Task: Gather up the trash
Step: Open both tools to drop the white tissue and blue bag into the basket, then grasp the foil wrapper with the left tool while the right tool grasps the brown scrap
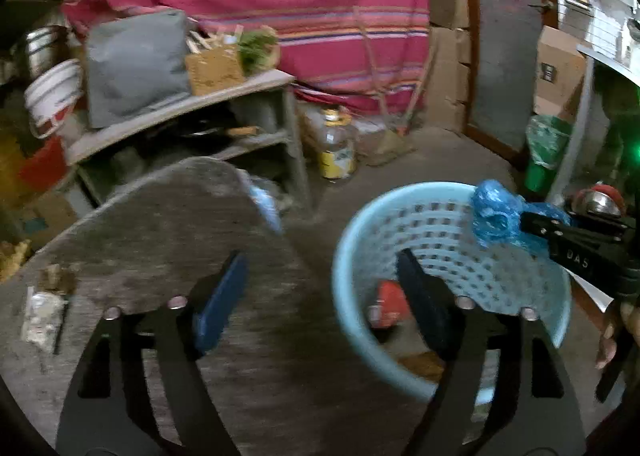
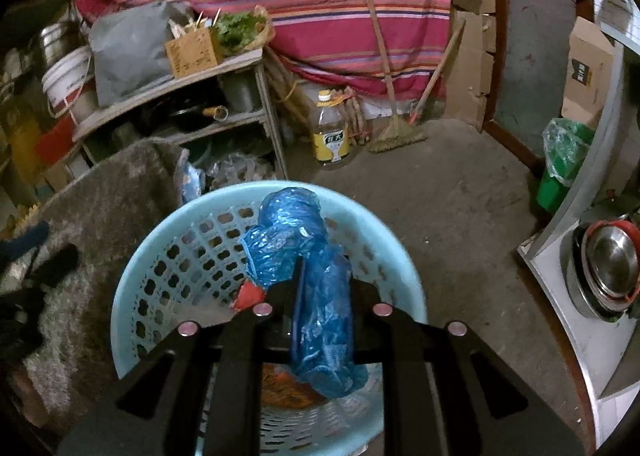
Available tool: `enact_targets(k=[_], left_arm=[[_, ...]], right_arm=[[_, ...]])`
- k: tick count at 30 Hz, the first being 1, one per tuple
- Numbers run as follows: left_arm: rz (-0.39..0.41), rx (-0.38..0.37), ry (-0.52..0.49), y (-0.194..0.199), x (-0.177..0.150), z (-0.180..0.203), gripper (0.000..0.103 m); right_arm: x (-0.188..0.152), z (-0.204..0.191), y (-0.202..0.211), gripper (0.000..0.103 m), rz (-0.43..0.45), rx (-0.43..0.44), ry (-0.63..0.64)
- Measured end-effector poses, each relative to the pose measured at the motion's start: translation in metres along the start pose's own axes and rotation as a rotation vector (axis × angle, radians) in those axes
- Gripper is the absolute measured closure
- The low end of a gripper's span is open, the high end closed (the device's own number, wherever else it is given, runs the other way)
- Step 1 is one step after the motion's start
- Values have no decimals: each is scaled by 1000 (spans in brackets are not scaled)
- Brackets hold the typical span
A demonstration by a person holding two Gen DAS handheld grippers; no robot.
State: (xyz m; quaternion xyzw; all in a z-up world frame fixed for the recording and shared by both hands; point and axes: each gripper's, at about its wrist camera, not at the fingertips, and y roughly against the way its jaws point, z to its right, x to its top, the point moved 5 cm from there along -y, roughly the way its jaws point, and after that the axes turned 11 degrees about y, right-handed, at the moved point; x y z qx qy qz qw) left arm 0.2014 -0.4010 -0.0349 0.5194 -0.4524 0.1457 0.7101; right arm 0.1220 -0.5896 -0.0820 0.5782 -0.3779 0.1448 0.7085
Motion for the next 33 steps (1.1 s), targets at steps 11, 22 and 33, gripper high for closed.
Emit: enact_targets(k=[11,22,33], left_arm=[[40,199,106,34,-14,-138,7],[18,402,235,44,-31,-302,6],[-19,434,463,29,-48,-422,6]], right_arm=[[7,-41,-18,21,-47,-58,30],[38,-99,-4,8,45,-24,4],[59,-210,-28,4,32,55,127]])
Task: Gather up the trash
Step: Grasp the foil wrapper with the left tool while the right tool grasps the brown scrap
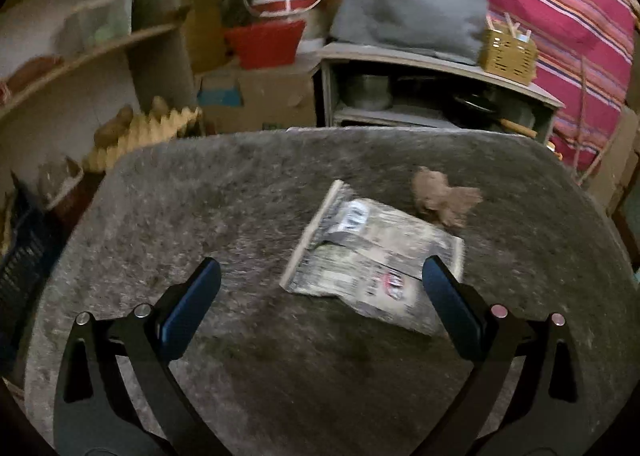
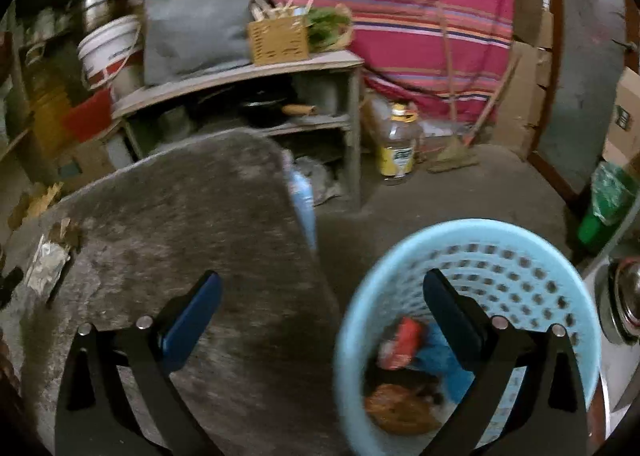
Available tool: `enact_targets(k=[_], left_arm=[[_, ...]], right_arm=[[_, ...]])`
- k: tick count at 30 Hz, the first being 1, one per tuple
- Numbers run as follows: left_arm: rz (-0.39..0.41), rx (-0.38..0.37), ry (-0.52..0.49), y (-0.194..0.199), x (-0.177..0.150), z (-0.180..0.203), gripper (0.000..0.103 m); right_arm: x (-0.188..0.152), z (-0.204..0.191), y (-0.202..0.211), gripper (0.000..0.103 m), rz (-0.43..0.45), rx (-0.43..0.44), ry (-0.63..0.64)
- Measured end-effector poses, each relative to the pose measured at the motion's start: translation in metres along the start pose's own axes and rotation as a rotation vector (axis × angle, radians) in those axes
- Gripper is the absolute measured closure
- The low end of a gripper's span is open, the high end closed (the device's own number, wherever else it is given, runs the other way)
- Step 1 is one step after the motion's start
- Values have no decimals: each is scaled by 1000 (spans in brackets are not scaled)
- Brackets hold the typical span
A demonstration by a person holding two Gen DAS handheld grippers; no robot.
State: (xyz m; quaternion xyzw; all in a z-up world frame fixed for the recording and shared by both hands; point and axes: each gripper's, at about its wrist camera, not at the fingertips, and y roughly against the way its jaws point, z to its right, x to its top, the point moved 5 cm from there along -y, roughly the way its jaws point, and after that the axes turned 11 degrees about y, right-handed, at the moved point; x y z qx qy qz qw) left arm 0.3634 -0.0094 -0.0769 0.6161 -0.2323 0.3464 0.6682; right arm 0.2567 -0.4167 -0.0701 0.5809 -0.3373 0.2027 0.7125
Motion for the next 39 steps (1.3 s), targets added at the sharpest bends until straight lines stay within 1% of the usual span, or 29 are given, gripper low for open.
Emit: enact_targets(k=[4,6,8,10,11,13,14,16,18,20,21,22,23,27,29,33,36,39], left_arm=[[-43,-13,-12,-24,4,-3,6],[-61,-2,-30,-36,4,-2,6],[-104,-18,-38,-48,0,-2,9],[-164,-60,-41,-59,-6,1,18],[-189,-85,-50,-61,-8,3,28],[-181,-106,-67,-59,-10,6,39],[-172,-113,-83,-57,-11,9,51],[-152,-93,-104,-53,-13,11,58],[-150,-112,-109,-50,-13,13,72],[-146,-120,-102,-48,-12,11,75],[-142,-123,-95,-47,-12,8,79],[-136,-126,-81,-45,-11,5,81],[-131,-126,-72,-44,-9,2,86],[-89,-88,-64,-32,-1,-14,88],[-62,-65,-51,-22,4,-29,88],[-21,-14,-16,-7,11,-66,88],[-6,13,17,-1,17,-92,88],[11,62,34,1,22,-121,88]], right_arm=[[2,-27,-16,4,-29,-11,63],[4,-38,-24,4,-41,-22,81],[5,-44,-28,4,-49,-17,83],[7,-52,-33,4,-62,-1,90],[7,-55,-35,4,-65,-2,95],[8,-60,-39,4,-68,-10,103],[9,-63,-40,4,-70,-9,103],[9,-70,-42,4,-75,4,93],[10,-78,-43,4,-73,19,94],[11,-89,-42,4,-69,16,127],[12,-94,-41,4,-66,11,145],[14,-99,-40,4,-61,5,163],[15,-103,-38,4,-53,0,171],[20,-120,-31,4,-37,17,194],[22,-132,-27,4,-30,21,213],[25,-156,-22,4,-10,57,210],[26,-178,-19,4,5,94,210],[29,-203,-19,4,24,127,215]])
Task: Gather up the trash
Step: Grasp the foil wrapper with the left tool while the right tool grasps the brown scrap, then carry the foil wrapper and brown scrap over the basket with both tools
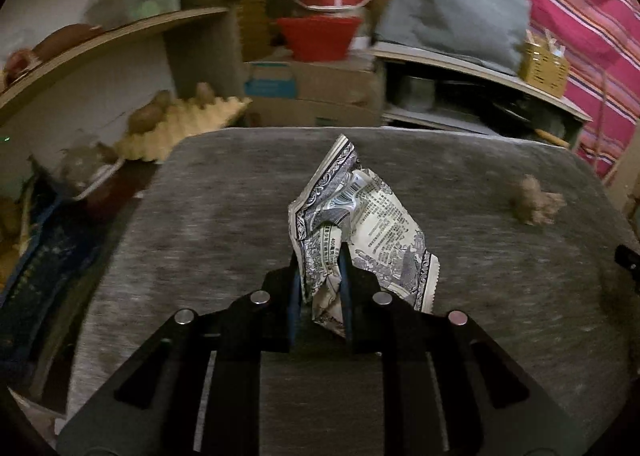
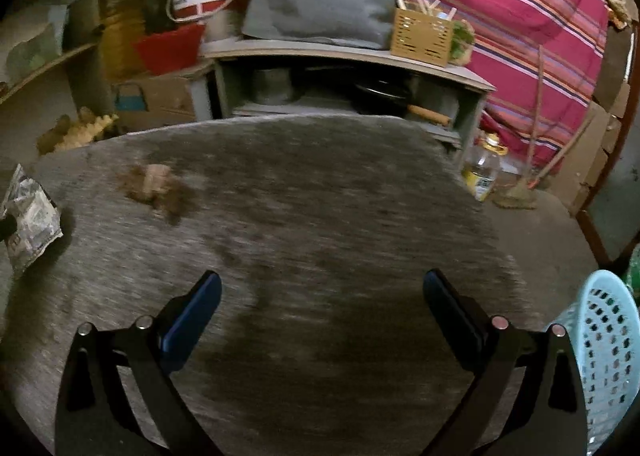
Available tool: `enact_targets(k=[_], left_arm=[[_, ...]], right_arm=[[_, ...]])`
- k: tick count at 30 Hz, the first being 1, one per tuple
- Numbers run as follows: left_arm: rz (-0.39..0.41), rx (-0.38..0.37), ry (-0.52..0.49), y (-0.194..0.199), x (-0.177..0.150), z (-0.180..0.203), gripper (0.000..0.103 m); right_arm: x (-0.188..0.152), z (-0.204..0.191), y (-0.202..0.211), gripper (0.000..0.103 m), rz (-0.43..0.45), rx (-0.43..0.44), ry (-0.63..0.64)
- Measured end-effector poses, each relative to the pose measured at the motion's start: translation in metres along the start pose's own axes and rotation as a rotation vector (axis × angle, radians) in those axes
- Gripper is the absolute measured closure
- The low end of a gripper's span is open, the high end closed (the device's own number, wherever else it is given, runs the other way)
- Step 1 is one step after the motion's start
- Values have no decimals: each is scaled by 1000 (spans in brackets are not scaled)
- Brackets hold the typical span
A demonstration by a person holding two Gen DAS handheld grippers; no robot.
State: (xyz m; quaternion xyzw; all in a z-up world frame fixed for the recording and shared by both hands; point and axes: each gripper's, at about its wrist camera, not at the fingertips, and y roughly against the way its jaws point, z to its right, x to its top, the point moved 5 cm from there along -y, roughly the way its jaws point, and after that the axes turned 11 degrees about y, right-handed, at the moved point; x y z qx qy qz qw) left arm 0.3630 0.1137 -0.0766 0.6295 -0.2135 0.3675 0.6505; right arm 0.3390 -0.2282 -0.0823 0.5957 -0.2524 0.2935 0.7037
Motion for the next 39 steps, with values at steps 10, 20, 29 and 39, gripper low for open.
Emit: enact_targets(k=[10,20,29,39], left_arm=[[33,59,46,-8,19,-45,88],[18,49,114,-11,21,-61,88],[29,71,113,-1,27,-61,88],[55,27,86,40,29,-26,88]], right_arm=[[51,-72,-27,4,12,11,136],[68,-114,-58,5,-18,27,204],[70,-117,-68,64,-37,81,220],[46,-60,3,68,36,65,210]])
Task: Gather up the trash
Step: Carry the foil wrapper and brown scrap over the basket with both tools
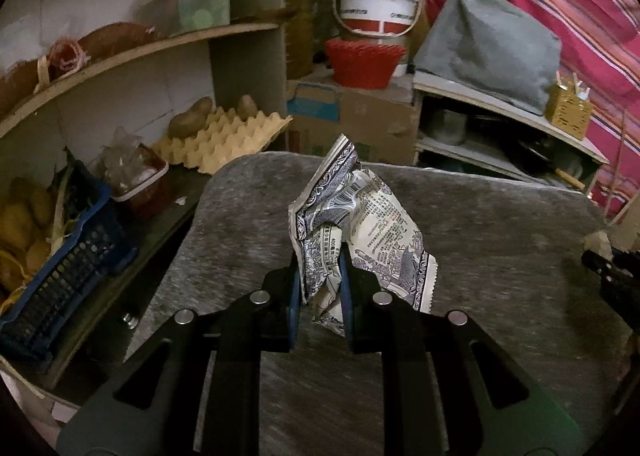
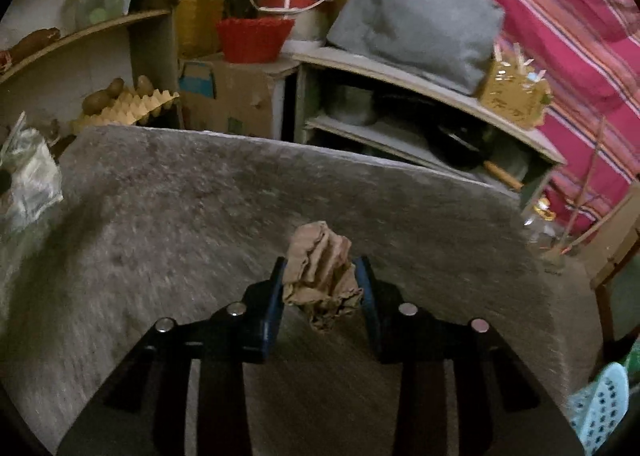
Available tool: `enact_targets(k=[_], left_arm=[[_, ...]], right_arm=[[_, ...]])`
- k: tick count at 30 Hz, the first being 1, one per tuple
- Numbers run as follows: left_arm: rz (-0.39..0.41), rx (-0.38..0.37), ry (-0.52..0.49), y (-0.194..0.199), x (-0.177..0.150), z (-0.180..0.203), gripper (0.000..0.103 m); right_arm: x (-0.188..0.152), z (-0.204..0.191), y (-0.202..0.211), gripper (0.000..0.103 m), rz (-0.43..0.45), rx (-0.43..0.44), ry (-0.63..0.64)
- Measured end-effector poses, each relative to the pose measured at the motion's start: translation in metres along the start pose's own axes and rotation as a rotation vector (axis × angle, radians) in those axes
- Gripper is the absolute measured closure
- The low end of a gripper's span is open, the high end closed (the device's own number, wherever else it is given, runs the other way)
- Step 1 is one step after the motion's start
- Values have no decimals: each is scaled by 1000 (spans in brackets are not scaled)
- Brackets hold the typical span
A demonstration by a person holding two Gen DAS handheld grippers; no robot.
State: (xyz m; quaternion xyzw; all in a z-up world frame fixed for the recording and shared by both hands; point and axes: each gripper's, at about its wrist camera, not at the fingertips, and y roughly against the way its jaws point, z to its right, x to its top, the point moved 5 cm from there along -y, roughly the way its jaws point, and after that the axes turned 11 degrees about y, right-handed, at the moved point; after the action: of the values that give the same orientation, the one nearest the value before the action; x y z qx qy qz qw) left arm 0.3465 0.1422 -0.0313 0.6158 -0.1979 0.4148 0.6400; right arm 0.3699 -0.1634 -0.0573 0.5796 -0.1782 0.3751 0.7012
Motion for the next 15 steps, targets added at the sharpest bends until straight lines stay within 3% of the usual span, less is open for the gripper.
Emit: enact_targets(k=[7,15], left_arm=[[-13,-120,-12,32,-11,55,88],[14,-199,-140,76,-44,134,88]], right_arm=[[-55,69,53,68,-7,-72,-93],[-119,150,102,68,-26,-180,-167]])
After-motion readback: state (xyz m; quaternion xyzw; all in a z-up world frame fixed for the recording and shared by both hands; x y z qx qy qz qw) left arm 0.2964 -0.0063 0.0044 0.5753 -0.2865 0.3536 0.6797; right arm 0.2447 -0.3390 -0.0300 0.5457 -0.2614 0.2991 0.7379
